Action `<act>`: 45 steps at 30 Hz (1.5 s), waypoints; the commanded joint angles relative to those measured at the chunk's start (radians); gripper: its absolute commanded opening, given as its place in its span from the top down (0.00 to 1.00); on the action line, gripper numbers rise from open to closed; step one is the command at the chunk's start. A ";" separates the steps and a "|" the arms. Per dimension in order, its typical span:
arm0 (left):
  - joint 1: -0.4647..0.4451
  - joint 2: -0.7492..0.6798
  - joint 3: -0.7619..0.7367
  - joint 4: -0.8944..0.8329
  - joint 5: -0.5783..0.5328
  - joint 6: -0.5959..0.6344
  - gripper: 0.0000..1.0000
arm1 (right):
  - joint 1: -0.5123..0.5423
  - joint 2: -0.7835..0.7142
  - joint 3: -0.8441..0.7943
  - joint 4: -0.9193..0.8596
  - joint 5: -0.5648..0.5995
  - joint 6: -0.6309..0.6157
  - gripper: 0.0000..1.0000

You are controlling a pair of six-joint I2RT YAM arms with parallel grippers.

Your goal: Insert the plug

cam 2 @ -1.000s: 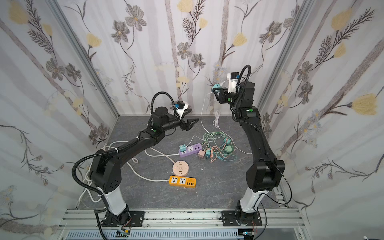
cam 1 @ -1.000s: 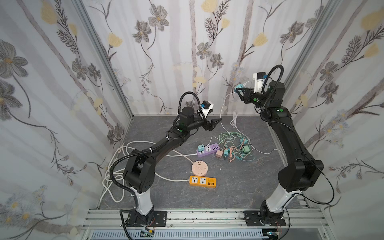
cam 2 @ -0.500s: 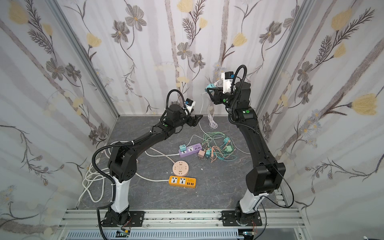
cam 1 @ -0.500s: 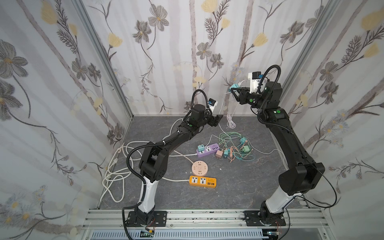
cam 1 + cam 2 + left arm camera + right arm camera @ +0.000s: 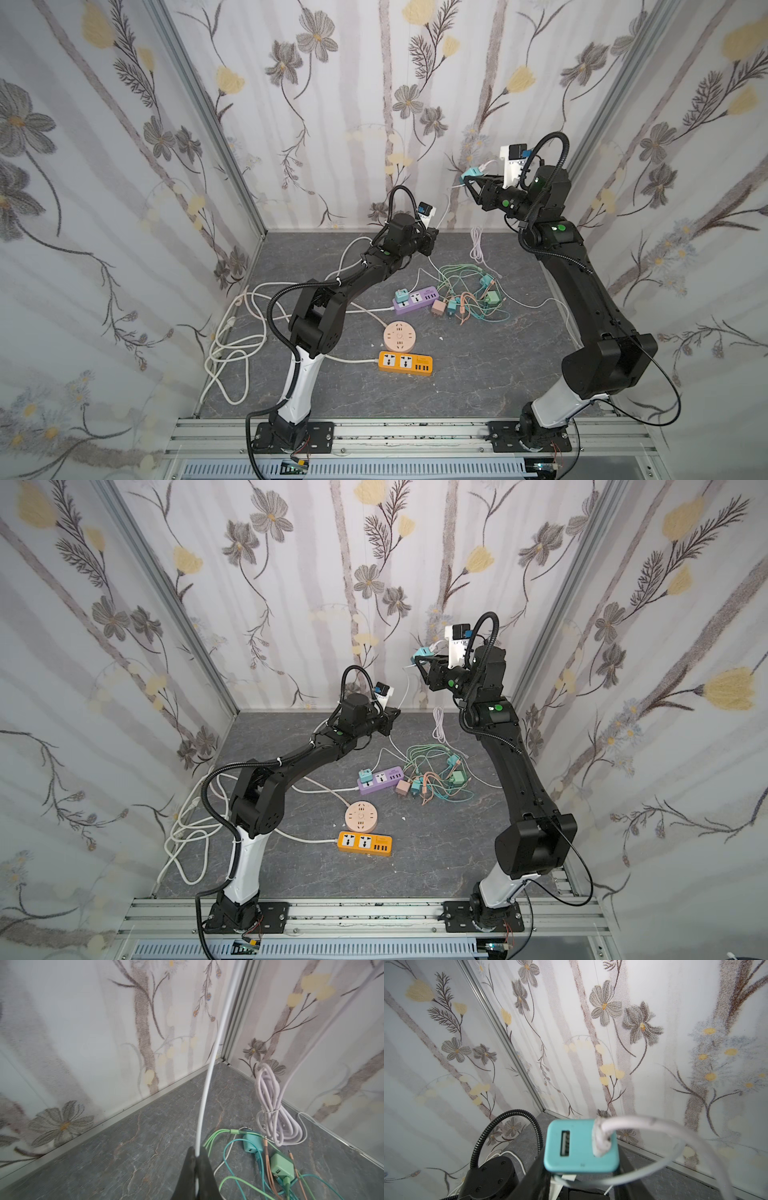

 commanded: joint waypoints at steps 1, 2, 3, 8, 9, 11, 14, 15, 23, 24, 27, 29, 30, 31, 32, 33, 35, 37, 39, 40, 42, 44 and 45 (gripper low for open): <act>0.054 -0.085 -0.093 0.136 -0.253 -0.017 1.00 | -0.036 -0.028 -0.039 0.091 0.029 0.006 0.64; 0.082 -0.116 -0.123 0.145 -0.310 -0.022 1.00 | -0.055 -0.037 -0.055 0.101 0.029 0.017 0.64; 0.116 -0.151 -0.153 0.146 -0.380 -0.027 1.00 | -0.078 -0.044 -0.070 0.107 0.030 0.026 0.64; 0.287 -0.280 -0.246 0.103 -0.654 -0.071 1.00 | -0.175 -0.061 -0.118 0.096 0.054 0.030 0.64; 0.313 -0.296 -0.256 0.085 -0.680 -0.086 1.00 | -0.186 -0.059 -0.128 0.095 0.064 0.027 0.64; 0.344 -0.302 -0.249 0.030 -0.722 -0.102 1.00 | -0.189 -0.056 -0.149 0.097 0.063 0.021 0.65; 0.364 -0.267 -0.197 -0.077 -0.749 -0.111 1.00 | -0.160 -0.018 -0.165 0.127 -0.002 0.023 0.65; 0.367 -0.249 -0.179 -0.110 -0.752 -0.109 1.00 | -0.142 0.001 -0.168 0.141 -0.024 0.017 0.64; 0.371 -0.225 -0.249 -0.246 -0.652 -0.266 1.00 | 0.061 0.208 -0.154 0.109 -0.015 -0.113 0.66; 0.371 -0.231 -0.273 -0.262 -0.626 -0.300 1.00 | 0.086 0.220 -0.199 0.127 0.008 -0.100 0.66; 0.376 -0.240 -0.341 -0.297 -0.547 -0.367 1.00 | 0.158 0.224 -0.342 0.176 0.063 -0.094 0.66; 0.379 -0.239 -0.362 -0.316 -0.511 -0.380 1.00 | 0.199 0.218 -0.418 0.182 0.078 -0.079 0.66; 0.382 -0.236 -0.370 -0.331 -0.503 -0.381 1.00 | 0.218 0.214 -0.457 0.183 0.090 -0.071 0.65; 0.385 -0.232 -0.375 -0.346 -0.499 -0.380 1.00 | 0.237 0.209 -0.493 0.187 0.109 -0.067 0.65; 0.390 -0.228 -0.377 -0.362 -0.499 -0.383 1.00 | 0.252 0.205 -0.521 0.188 0.135 -0.062 0.65; 0.398 -0.224 -0.380 -0.379 -0.495 -0.388 1.00 | 0.266 0.203 -0.547 0.186 0.160 -0.055 0.65; 0.415 -0.221 -0.387 -0.396 -0.468 -0.400 1.00 | 0.289 0.208 -0.576 0.180 0.174 -0.046 0.65; 0.431 -0.219 -0.391 -0.413 -0.436 -0.405 1.00 | 0.323 0.220 -0.585 0.151 0.205 -0.083 0.65; 0.440 -0.214 -0.391 -0.424 -0.420 -0.403 1.00 | 0.351 0.232 -0.595 0.146 0.243 -0.111 0.64; 0.441 -0.212 -0.392 -0.428 -0.413 -0.400 1.00 | 0.356 0.237 -0.606 0.165 0.254 -0.110 0.64; 0.445 -0.208 -0.392 -0.430 -0.400 -0.396 1.00 | 0.360 0.244 -0.620 0.189 0.264 -0.107 0.64; 0.446 -0.204 -0.395 -0.430 -0.393 -0.393 1.00 | 0.361 0.250 -0.624 0.191 0.273 -0.120 0.64; 0.447 -0.203 -0.397 -0.430 -0.392 -0.394 1.00 | 0.362 0.251 -0.628 0.189 0.283 -0.131 0.64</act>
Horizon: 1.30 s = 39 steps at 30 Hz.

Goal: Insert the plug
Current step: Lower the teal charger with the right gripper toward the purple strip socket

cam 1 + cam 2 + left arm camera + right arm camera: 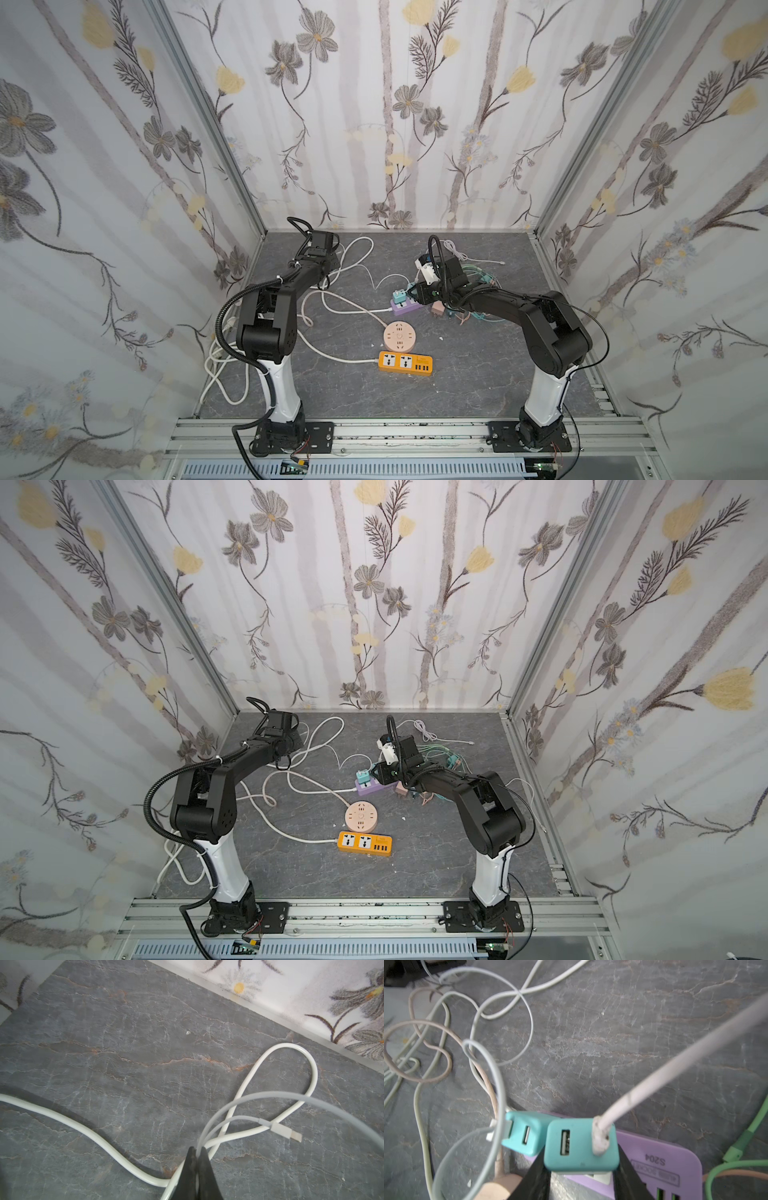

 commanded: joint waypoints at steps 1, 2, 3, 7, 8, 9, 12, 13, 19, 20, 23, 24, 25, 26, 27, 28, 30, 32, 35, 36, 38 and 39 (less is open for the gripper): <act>0.004 0.007 -0.005 -0.013 0.019 -0.008 1.00 | 0.005 0.007 -0.012 0.041 0.068 -0.044 0.64; 0.005 0.008 -0.005 -0.012 0.021 -0.008 1.00 | 0.005 0.007 -0.016 0.042 0.077 -0.051 0.64; 0.005 0.007 -0.006 -0.011 0.022 -0.008 1.00 | 0.006 0.005 -0.021 0.044 0.080 -0.058 0.64; 0.007 0.006 -0.008 -0.005 0.034 -0.007 1.00 | 0.014 0.003 -0.032 0.054 0.103 -0.097 0.63; 0.007 0.007 -0.011 -0.005 0.036 -0.006 1.00 | 0.015 0.006 -0.031 0.054 0.103 -0.107 0.63; 0.007 0.006 -0.011 -0.006 0.038 -0.007 1.00 | 0.020 0.010 -0.032 0.052 0.110 -0.117 0.63; 0.007 0.005 -0.013 -0.004 0.044 -0.007 1.00 | 0.033 0.012 -0.064 0.094 0.158 -0.128 0.62; 0.007 0.005 -0.013 -0.004 0.047 -0.006 1.00 | 0.035 0.011 -0.078 0.112 0.174 -0.127 0.63; 0.007 0.004 -0.011 -0.009 0.056 0.001 1.00 | 0.044 -0.007 -0.114 0.154 0.252 -0.145 0.63; 0.007 0.003 -0.011 -0.008 0.056 0.001 1.00 | 0.048 -0.014 -0.129 0.175 0.274 -0.145 0.63; 0.007 0.004 -0.013 -0.010 0.059 -0.001 1.00 | 0.049 -0.034 -0.169 0.230 0.277 -0.108 0.63; 0.006 0.005 -0.013 -0.008 0.058 -0.001 1.00 | 0.049 -0.038 -0.178 0.250 0.268 -0.093 0.63; 0.006 0.007 -0.012 -0.008 0.060 -0.002 1.00 | 0.051 -0.041 -0.185 0.260 0.264 -0.074 0.63; 0.007 0.008 -0.012 -0.008 0.062 -0.003 1.00 | 0.053 -0.041 -0.188 0.270 0.265 -0.057 0.63; 0.007 0.008 -0.013 -0.007 0.065 -0.004 1.00 | 0.053 -0.041 -0.189 0.277 0.270 -0.045 0.63; 0.007 0.009 -0.012 -0.007 0.068 -0.005 1.00 | 0.056 -0.041 -0.190 0.288 0.281 -0.035 0.63; 0.007 0.011 -0.011 -0.007 0.072 -0.005 1.00 | 0.055 -0.039 -0.189 0.309 0.300 -0.024 0.63; 0.007 0.009 -0.013 -0.009 0.074 -0.004 1.00 | 0.056 -0.039 -0.181 0.315 0.310 -0.019 0.63; 0.007 0.006 -0.016 -0.008 0.071 -0.002 1.00 | 0.056 -0.036 -0.168 0.315 0.311 -0.021 0.62; 0.007 0.007 -0.015 -0.008 0.070 -0.001 1.00 | 0.056 -0.035 -0.167 0.314 0.313 -0.022 0.62; 0.008 0.005 -0.017 -0.007 0.070 -0.001 1.00 | 0.058 -0.026 -0.168 0.314 0.302 -0.022 0.62; 0.008 0.005 -0.017 -0.005 0.070 -0.001 1.00 | 0.057 -0.023 -0.170 0.317 0.291 -0.021 0.62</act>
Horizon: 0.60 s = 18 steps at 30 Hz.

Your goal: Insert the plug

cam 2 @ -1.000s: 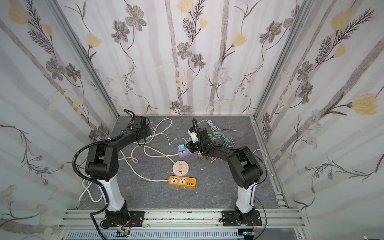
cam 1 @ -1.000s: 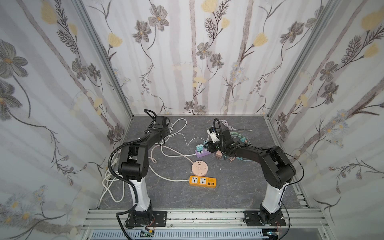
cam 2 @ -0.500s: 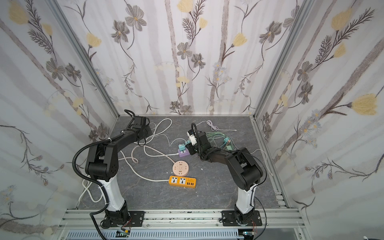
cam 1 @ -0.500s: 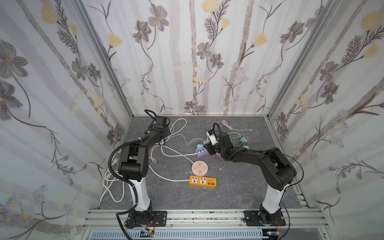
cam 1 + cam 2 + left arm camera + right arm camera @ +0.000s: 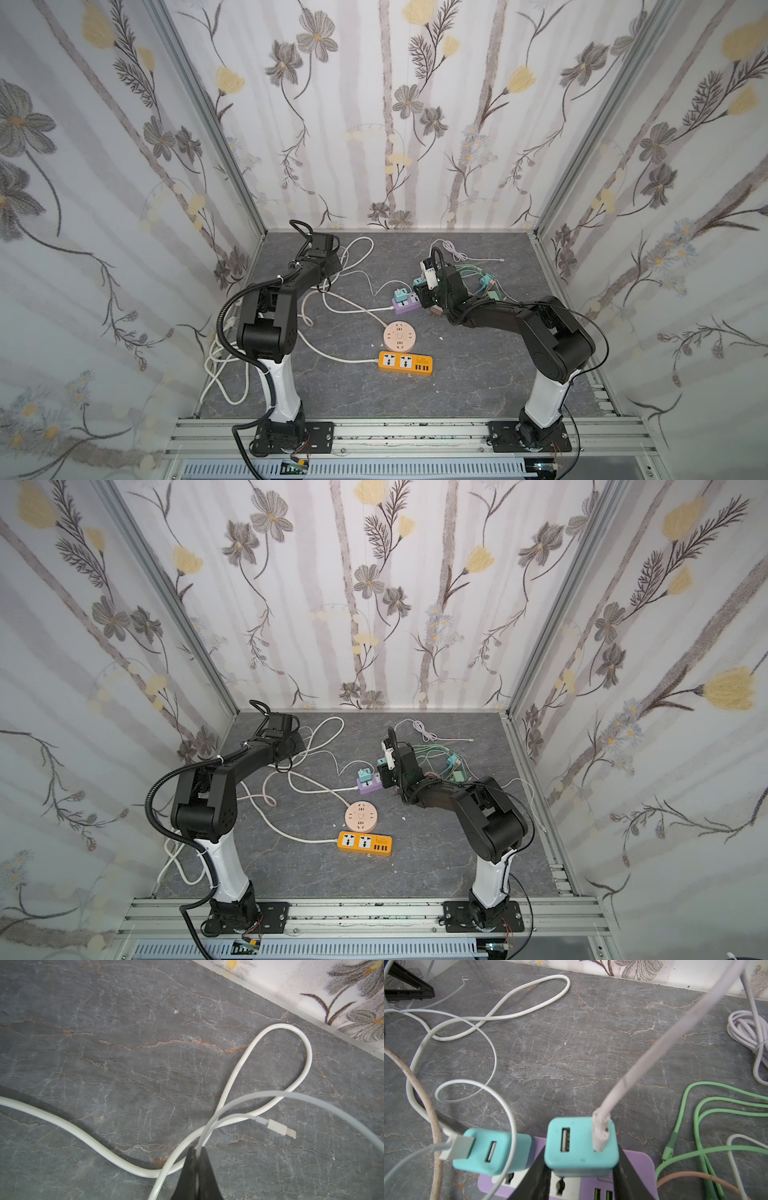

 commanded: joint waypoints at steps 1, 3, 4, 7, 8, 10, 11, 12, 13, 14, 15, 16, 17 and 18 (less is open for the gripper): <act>0.003 -0.001 -0.005 0.003 -0.001 0.003 1.00 | 0.002 0.013 0.003 0.014 -0.007 0.013 0.62; 0.003 0.001 -0.005 0.003 0.001 0.001 1.00 | 0.005 0.009 -0.006 0.035 -0.033 0.022 0.62; 0.003 0.002 -0.005 0.004 0.002 0.002 1.00 | 0.006 0.004 -0.010 0.046 -0.050 0.028 0.62; 0.003 0.004 -0.002 0.004 0.005 0.001 1.00 | 0.007 -0.014 -0.012 0.069 -0.078 0.043 0.62; 0.002 0.004 -0.004 0.005 0.005 0.000 1.00 | 0.007 -0.017 -0.010 0.070 -0.080 0.044 0.62; 0.002 0.003 -0.003 0.003 0.005 0.000 1.00 | 0.011 -0.015 -0.009 0.070 -0.080 0.044 0.62; 0.003 0.003 -0.003 0.005 0.005 0.000 1.00 | 0.010 -0.010 -0.012 0.075 -0.080 0.044 0.62; 0.003 0.004 -0.003 0.004 0.005 0.000 1.00 | 0.012 -0.005 -0.012 0.075 -0.080 0.045 0.62; 0.003 0.003 -0.003 0.005 0.006 0.000 1.00 | 0.014 0.000 -0.012 0.077 -0.084 0.049 0.62; 0.003 0.003 -0.002 0.003 0.008 0.001 1.00 | 0.016 0.004 -0.012 0.078 -0.089 0.049 0.61; 0.003 0.003 -0.002 0.002 0.009 0.001 1.00 | 0.019 0.007 -0.011 0.076 -0.087 0.047 0.61; 0.003 0.003 -0.001 0.004 0.010 0.001 1.00 | 0.025 0.008 -0.009 0.070 -0.075 0.044 0.61; 0.003 0.004 -0.001 0.003 0.010 0.000 1.00 | 0.032 0.013 -0.008 0.061 -0.059 0.035 0.62; 0.004 0.003 -0.001 0.005 0.011 0.000 1.00 | 0.036 0.017 -0.007 0.052 -0.037 0.026 0.61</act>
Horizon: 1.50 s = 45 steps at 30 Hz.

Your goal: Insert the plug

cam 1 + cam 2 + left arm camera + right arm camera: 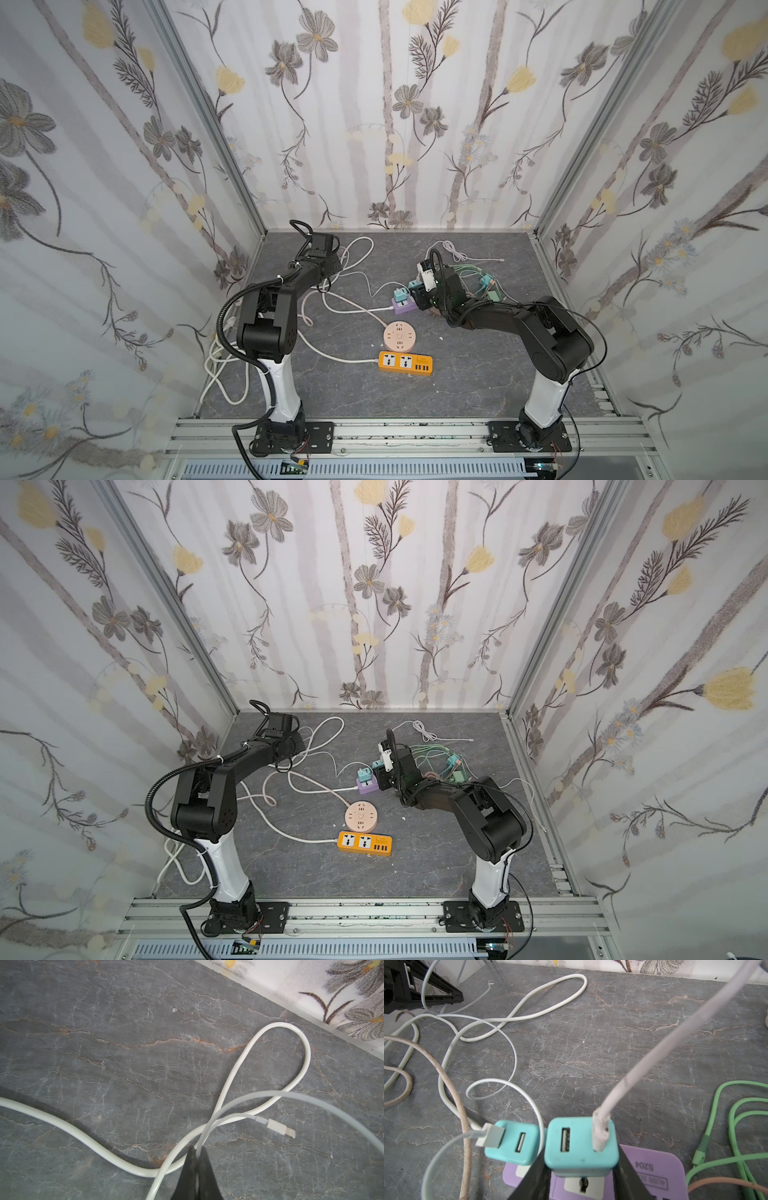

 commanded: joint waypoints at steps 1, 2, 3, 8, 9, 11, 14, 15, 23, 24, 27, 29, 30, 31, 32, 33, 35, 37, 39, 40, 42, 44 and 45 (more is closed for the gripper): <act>0.002 0.003 -0.001 0.006 0.001 0.000 1.00 | 0.016 0.020 0.004 0.015 0.048 -0.024 0.61; 0.003 0.002 -0.001 0.004 0.003 0.000 1.00 | 0.018 0.026 0.001 0.012 0.063 -0.032 0.61; 0.003 0.003 -0.001 0.005 0.004 -0.002 1.00 | 0.019 0.027 -0.006 0.015 0.074 -0.033 0.61; 0.003 0.003 -0.003 0.003 0.007 0.000 1.00 | 0.025 -0.004 -0.067 0.058 0.129 -0.051 0.62; 0.003 0.003 -0.003 0.002 0.008 0.000 1.00 | 0.026 -0.010 -0.072 0.060 0.135 -0.056 0.62; 0.003 0.003 -0.003 0.005 0.012 -0.002 1.00 | 0.025 -0.023 -0.079 0.059 0.149 -0.064 0.62; 0.003 0.005 -0.002 0.005 0.014 -0.003 1.00 | 0.025 -0.031 -0.081 0.058 0.156 -0.074 0.61; 0.003 0.005 -0.003 0.002 0.015 -0.002 1.00 | 0.025 -0.030 -0.079 0.060 0.152 -0.076 0.61; 0.005 0.004 -0.003 -0.001 0.020 -0.004 1.00 | 0.029 0.025 -0.031 0.051 0.079 -0.048 0.60; 0.005 0.003 -0.004 0.000 0.020 -0.003 1.00 | 0.029 0.029 -0.026 0.049 0.081 -0.048 0.60; 0.005 0.003 -0.006 0.000 0.021 -0.004 1.00 | 0.029 0.039 -0.023 0.042 0.086 -0.050 0.60; 0.006 0.003 -0.006 0.000 0.022 -0.003 1.00 | 0.029 0.037 -0.023 0.041 0.087 -0.055 0.61; 0.006 0.002 -0.007 -0.003 0.022 -0.004 1.00 | 0.029 0.033 -0.024 0.041 0.091 -0.056 0.61; 0.006 0.002 -0.007 -0.003 0.024 -0.004 1.00 | 0.030 0.027 -0.031 0.043 0.095 -0.059 0.61; 0.006 0.000 -0.007 -0.002 0.024 -0.004 1.00 | 0.030 0.020 -0.042 0.042 0.094 -0.065 0.62; 0.006 -0.002 -0.007 -0.003 0.027 -0.004 1.00 | 0.032 0.012 -0.051 0.037 0.091 -0.074 0.63; 0.006 -0.006 -0.003 -0.016 0.057 0.002 0.99 | 0.037 -0.003 -0.067 0.006 0.092 -0.098 0.63; 0.006 -0.014 -0.003 -0.016 0.095 0.009 0.96 | 0.043 -0.011 -0.088 -0.020 0.093 -0.106 0.63; 0.005 -0.028 -0.006 -0.019 0.122 0.016 0.92 | 0.047 -0.010 -0.107 -0.047 0.087 -0.096 0.64; 0.004 -0.034 -0.006 -0.022 0.136 0.019 0.90 | 0.050 -0.009 -0.108 -0.060 0.089 -0.092 0.64; 0.000 -0.049 -0.010 -0.019 0.155 0.023 0.84 | 0.060 -0.013 -0.108 -0.078 0.109 -0.099 0.64; -0.010 -0.066 -0.020 -0.005 0.165 0.027 0.77 | 0.061 -0.011 -0.093 -0.106 0.126 -0.091 0.65; -0.017 -0.076 -0.026 0.004 0.166 0.030 0.72 | 0.062 -0.012 -0.085 -0.122 0.138 -0.088 0.64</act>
